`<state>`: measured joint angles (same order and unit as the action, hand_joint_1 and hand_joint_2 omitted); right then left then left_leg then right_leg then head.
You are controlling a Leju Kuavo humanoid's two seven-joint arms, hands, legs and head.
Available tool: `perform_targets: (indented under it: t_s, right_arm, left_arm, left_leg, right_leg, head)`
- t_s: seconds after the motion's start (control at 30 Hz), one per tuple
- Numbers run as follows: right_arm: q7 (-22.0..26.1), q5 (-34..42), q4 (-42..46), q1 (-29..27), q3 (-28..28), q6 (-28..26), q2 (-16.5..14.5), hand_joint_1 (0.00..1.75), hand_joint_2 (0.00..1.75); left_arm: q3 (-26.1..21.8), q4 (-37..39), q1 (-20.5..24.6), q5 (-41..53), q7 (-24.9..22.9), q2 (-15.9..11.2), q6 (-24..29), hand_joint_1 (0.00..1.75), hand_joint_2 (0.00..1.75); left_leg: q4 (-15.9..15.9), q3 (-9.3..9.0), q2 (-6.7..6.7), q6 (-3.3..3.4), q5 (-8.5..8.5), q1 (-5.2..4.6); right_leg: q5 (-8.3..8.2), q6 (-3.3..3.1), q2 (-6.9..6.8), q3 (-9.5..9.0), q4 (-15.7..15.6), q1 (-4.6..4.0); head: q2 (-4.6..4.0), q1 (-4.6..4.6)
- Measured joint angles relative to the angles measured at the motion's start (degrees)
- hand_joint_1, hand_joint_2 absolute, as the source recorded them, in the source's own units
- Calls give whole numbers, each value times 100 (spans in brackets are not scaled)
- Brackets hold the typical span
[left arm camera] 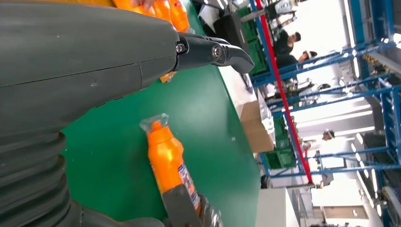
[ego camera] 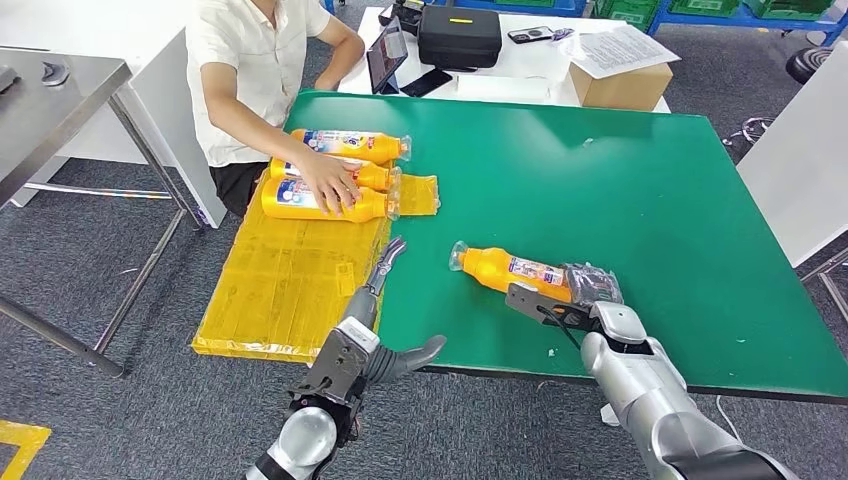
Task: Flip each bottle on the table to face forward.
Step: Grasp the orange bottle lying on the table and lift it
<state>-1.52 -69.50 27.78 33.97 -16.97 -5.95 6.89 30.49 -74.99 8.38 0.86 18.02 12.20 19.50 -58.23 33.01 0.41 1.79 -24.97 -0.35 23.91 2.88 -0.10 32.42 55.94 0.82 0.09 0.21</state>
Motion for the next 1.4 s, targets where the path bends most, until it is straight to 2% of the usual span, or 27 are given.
perform_targets:
  t_s: [0.1,0.2,0.37,0.47,0.57,0.6,0.7,0.73,0.83,0.97,1.13,1.4]
  right_arm:
    - [192,139,9,17,-51,67,48,175,175]
    - [794,598,41,7,-52,160,109,175,175]
    - [2012,2015,221,-134,132,654,217,175,175]
    - [2445,2950,553,-432,299,874,172,175,175]
    - [2557,3488,933,-692,412,989,87,175,175]
    - [2623,3601,1036,-756,426,986,61,175,175]
    - [2882,4244,1464,-1028,440,996,-74,175,175]
    - [2945,4521,1663,-1154,431,1014,-143,175,175]
    - [3044,5249,2330,-1537,348,1047,-367,175,175]
    - [3066,5752,3165,-1906,127,973,-567,175,175]
    - [3066,5792,3623,-2051,-208,1010,-663,175,175]
    - [3056,5674,3638,-2031,-888,1119,-892,175,175]
  left_arm:
    - [7,-40,10,3,-24,0,-61,0,175]
    - [11,-68,29,1,-22,0,-91,0,175]
    - [25,-75,70,-205,76,0,-137,0,175]
    - [18,-70,73,-618,94,0,-187,0,175]
    - [-13,-51,66,-1055,41,3,-255,0,175]
    - [-35,-37,60,-1274,-37,6,-289,0,131]
    - [-172,193,49,-2524,-448,14,-432,0,131]
    - [-226,344,51,-2987,-540,14,-491,0,175]
    - [-319,772,51,-3798,-492,11,-691,0,175]
    - [-336,954,22,-4040,-351,-4,-761,0,175]
    - [-286,963,43,-3953,-348,-46,-794,0,175]
    - [-128,958,189,-3750,-295,-55,-887,0,175]
  left_leg:
    - [0,1,-3,1,-1,0]
    - [0,2,-1,-1,-4,0]
    - [0,1,18,-10,-15,3]
    - [0,4,28,-11,-15,6]
    - [0,11,27,-13,-13,10]
    - [0,14,27,-13,-11,12]
    - [1,35,22,-15,-7,13]
    - [1,47,21,-15,-4,13]
    - [-1,97,11,-17,12,12]
    - [-2,141,-18,-20,20,12]
    - [-2,165,-22,-20,18,8]
    - [-1,167,-27,-21,19,8]
  right_leg:
    - [1,1,-2,-3,-2,0]
    - [0,2,-1,-5,-3,0]
    - [-9,3,12,-47,-4,-3]
    - [-10,4,18,-45,-3,-5]
    - [-10,3,17,-38,-2,-10]
    - [-10,3,17,-37,-1,-12]
    - [-10,2,15,-25,2,-13]
    - [-11,3,14,-14,4,-12]
    - [-16,8,10,34,12,-11]
    - [-14,11,-12,66,17,-10]
    - [-13,11,-14,88,16,-4]
    - [-13,11,-16,91,17,-4]
  head:
    - [0,0]
    - [0,1]
    - [0,2]
    - [0,0]
    - [0,0]
    - [0,-1]
    - [0,1]
    - [0,1]
    - [0,-2]
    - [0,-1]
    - [0,0]
    - [0,-1]
